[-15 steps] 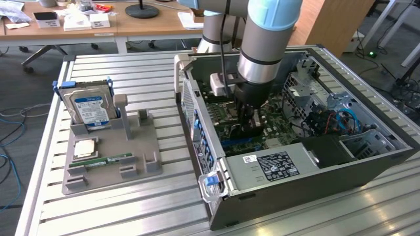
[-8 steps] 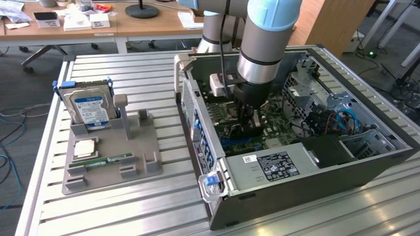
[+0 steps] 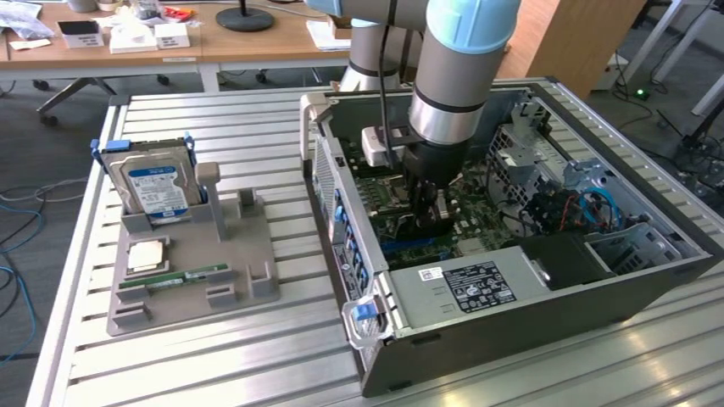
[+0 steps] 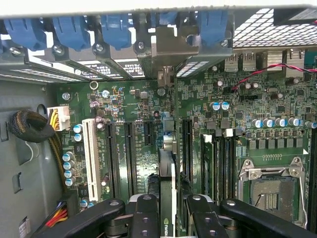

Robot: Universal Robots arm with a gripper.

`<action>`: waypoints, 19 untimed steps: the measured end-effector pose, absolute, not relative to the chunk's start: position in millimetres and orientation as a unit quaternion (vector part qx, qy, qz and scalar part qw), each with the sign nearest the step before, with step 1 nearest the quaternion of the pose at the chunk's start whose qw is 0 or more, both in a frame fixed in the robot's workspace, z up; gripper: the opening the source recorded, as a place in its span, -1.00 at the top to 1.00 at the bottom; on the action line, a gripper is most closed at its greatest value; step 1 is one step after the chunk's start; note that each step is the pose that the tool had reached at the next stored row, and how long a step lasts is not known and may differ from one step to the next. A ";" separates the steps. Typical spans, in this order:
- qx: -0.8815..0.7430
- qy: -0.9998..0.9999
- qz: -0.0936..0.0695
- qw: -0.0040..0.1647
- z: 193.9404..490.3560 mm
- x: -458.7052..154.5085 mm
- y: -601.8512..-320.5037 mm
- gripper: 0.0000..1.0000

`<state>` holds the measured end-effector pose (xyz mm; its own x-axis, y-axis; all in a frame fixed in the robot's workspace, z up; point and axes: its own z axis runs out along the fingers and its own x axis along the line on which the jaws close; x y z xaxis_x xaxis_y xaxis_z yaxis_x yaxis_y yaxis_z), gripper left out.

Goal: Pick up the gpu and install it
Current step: 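Insert the gpu into the slot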

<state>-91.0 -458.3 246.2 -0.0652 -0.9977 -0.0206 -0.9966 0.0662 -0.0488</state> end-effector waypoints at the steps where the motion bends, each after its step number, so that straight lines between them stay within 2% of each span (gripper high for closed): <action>1: -0.683 0.730 -0.011 0.024 246.2 -91.0 -458.3 0.47; 19: -0.692 0.721 -0.013 0.027 246.2 -91.0 -458.3 0.47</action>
